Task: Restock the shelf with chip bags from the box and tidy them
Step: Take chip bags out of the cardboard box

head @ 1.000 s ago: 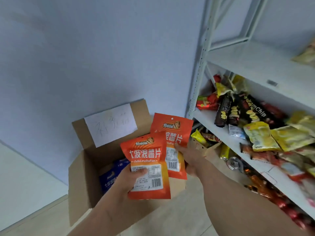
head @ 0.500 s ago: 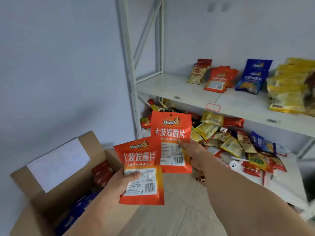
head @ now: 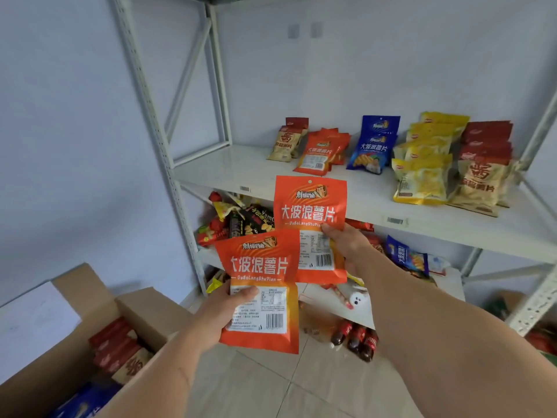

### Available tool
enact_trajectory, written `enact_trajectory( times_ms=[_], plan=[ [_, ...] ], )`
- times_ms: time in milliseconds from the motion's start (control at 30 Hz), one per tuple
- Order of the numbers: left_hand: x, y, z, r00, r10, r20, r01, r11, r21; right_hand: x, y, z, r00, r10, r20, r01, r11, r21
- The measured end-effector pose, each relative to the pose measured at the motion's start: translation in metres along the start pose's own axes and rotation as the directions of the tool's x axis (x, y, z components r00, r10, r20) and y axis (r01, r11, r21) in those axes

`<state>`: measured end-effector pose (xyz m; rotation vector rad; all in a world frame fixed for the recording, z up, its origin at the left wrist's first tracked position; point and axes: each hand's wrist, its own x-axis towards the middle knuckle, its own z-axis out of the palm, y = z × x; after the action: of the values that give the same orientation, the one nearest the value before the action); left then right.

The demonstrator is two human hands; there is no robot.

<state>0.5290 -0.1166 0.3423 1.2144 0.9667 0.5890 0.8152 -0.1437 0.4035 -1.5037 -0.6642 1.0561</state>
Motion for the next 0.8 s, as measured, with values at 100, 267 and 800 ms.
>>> enact_trajectory(
  times_ms=[100,267,800],
  plan=[
    [0.026,0.006,0.023,1.0,-0.015,0.0,0.015,1.0,-0.007,0.032,-0.004,-0.022,1.0,0.003,-0.024,-0.002,1.0,0.009],
    [0.076,0.019,0.033,1.0,-0.03,0.005,0.03,1.0,0.01,0.091,-0.015,-0.031,1.0,-0.012,-0.012,0.012,1.0,0.027],
    [0.336,0.12,-0.012,0.999,0.033,0.028,-0.033,0.999,0.003,0.336,-0.091,-0.012,0.992,-0.014,-0.124,0.032,0.988,0.151]
  ],
)
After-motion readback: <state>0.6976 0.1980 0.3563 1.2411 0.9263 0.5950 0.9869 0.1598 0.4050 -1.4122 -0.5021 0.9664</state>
